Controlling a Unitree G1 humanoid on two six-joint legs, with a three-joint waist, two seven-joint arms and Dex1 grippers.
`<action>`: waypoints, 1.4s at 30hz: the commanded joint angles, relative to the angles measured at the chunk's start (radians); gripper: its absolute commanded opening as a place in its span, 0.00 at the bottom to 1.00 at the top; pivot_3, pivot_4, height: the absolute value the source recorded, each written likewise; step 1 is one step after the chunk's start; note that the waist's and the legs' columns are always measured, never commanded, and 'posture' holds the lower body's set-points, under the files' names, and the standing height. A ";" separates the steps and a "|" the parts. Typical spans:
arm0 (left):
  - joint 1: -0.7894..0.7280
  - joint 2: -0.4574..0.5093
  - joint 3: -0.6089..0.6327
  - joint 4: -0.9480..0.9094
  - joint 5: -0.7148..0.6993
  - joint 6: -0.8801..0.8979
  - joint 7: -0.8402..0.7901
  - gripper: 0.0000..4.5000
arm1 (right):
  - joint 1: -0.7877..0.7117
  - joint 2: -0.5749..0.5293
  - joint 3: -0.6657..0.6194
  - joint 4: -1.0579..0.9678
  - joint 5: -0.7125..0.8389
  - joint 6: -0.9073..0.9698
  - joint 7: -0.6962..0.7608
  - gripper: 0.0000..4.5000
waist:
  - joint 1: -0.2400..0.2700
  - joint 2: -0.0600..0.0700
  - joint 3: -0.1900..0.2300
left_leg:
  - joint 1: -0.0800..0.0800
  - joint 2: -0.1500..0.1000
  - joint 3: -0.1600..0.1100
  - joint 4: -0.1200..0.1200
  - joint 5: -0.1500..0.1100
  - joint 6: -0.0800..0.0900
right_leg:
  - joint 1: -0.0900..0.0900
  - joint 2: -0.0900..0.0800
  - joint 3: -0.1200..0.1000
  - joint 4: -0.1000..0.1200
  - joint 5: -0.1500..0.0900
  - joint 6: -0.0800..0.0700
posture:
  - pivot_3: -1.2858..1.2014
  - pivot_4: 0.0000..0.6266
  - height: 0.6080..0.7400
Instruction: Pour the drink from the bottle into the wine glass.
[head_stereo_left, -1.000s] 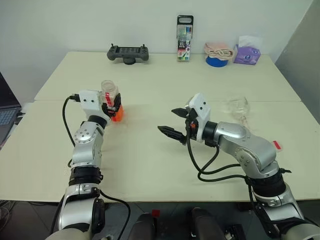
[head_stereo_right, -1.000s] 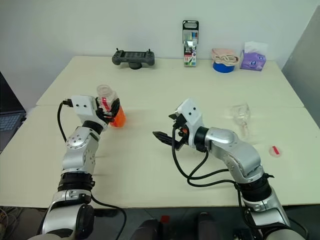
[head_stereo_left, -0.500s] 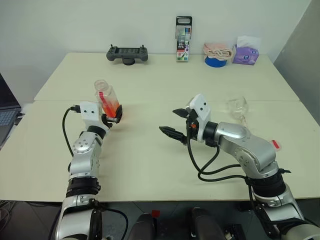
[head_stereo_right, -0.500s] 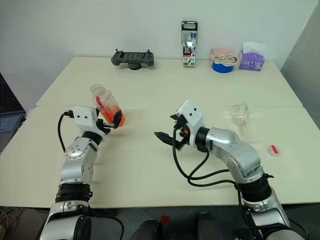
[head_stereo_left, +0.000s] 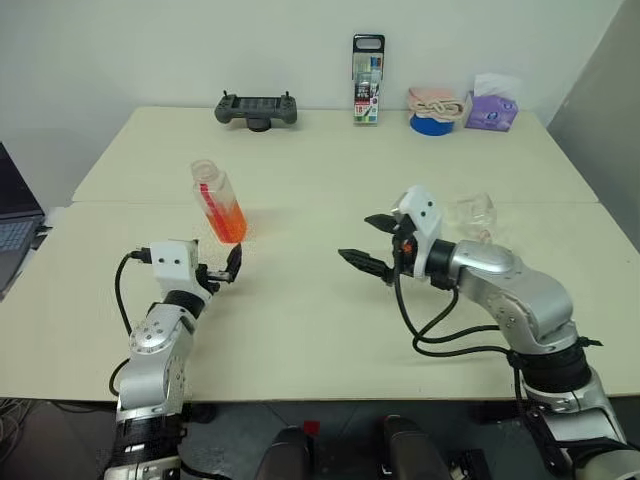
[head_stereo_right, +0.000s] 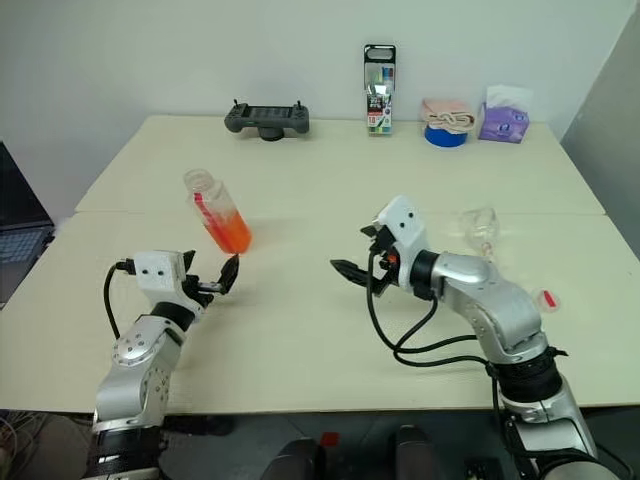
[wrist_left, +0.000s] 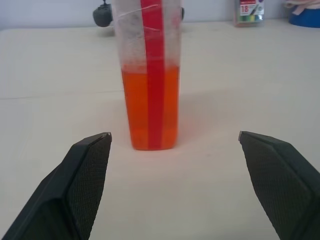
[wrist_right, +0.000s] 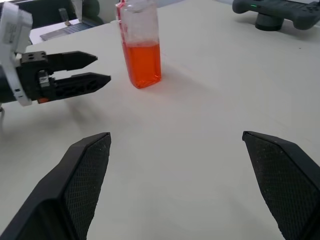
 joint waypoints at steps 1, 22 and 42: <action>0.013 0.047 -0.102 -0.151 -0.064 0.078 -0.141 0.96 | -0.032 -0.053 -0.135 -0.063 0.051 0.108 -0.040 1.00 | 0.002 0.000 0.000 | 0.000 0.000 0.000 0.000 0.000 0.000 | 0.000 0.000 0.000 0.000 0.000 0.000 | 0.52 0.24 1.00; -0.225 0.025 -0.391 -0.203 -0.100 0.218 -0.346 0.96 | -0.535 -0.170 -0.243 0.661 -0.168 0.654 -0.345 1.00 | -0.005 0.000 0.000 | 0.001 0.000 0.007 -0.002 0.003 0.005 | 0.000 0.001 0.004 -0.001 0.001 -0.002 | 0.52 0.24 1.00; -0.274 -0.059 -0.455 -0.194 -0.080 0.226 -0.357 0.97 | -0.813 -0.187 0.075 1.556 -0.421 0.192 0.042 0.92 | -0.008 0.001 0.001 | 0.001 0.000 0.008 -0.002 0.003 0.005 | 0.000 0.001 0.005 -0.002 0.001 -0.002 | 0.52 0.24 1.00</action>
